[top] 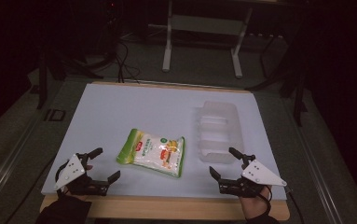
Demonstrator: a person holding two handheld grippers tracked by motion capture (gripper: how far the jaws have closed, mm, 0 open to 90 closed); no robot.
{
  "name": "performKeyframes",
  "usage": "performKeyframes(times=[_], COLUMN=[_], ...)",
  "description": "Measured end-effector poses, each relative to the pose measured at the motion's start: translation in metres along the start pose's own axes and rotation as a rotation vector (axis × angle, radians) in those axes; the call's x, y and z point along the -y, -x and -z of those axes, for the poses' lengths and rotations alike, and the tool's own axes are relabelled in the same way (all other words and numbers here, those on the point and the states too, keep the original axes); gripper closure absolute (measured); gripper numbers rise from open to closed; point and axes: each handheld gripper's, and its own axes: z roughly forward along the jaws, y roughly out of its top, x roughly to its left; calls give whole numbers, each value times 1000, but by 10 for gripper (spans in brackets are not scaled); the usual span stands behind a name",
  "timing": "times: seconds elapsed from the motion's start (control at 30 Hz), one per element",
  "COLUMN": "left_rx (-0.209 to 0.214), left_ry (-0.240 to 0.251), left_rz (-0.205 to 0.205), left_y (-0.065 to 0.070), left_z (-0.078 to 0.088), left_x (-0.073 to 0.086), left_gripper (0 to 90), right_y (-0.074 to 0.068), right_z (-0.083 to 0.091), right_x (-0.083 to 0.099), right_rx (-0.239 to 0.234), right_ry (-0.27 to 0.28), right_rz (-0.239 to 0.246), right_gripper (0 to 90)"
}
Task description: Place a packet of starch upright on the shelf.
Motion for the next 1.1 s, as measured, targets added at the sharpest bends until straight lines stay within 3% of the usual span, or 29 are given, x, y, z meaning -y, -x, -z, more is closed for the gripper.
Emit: performKeyframes(times=[0.37,0.4,0.57,0.77,0.8,0.93,1.1], left_rx=[21,44,70,111,139,140,122], left_ry=[-1,-14,-2,-77,-87,-90,-136], left_rz=[-16,-8,-26,-20,-25,-23,34], left_y=[5,8,21,27,27,21,0], left_z=[-2,-2,-1,-7,-9,-13,-27], left_x=[-3,-6,-19,-26,-28,-33,-30], left_gripper=[0,0,0,0,0,0,0], right_y=[-9,-9,-13,-15,-14,-14,-15], right_z=[5,5,5,4,4,3,3], right_x=[-7,-7,-9,-8,-8,-8,-8], right_rx=[-5,-5,-16,-18,-19,-22,-25], right_ry=[40,40,49,46,46,42,32], right_rz=[26,26,46,58,53,44,44], right_gripper=[112,112,110,110,110,110,110])
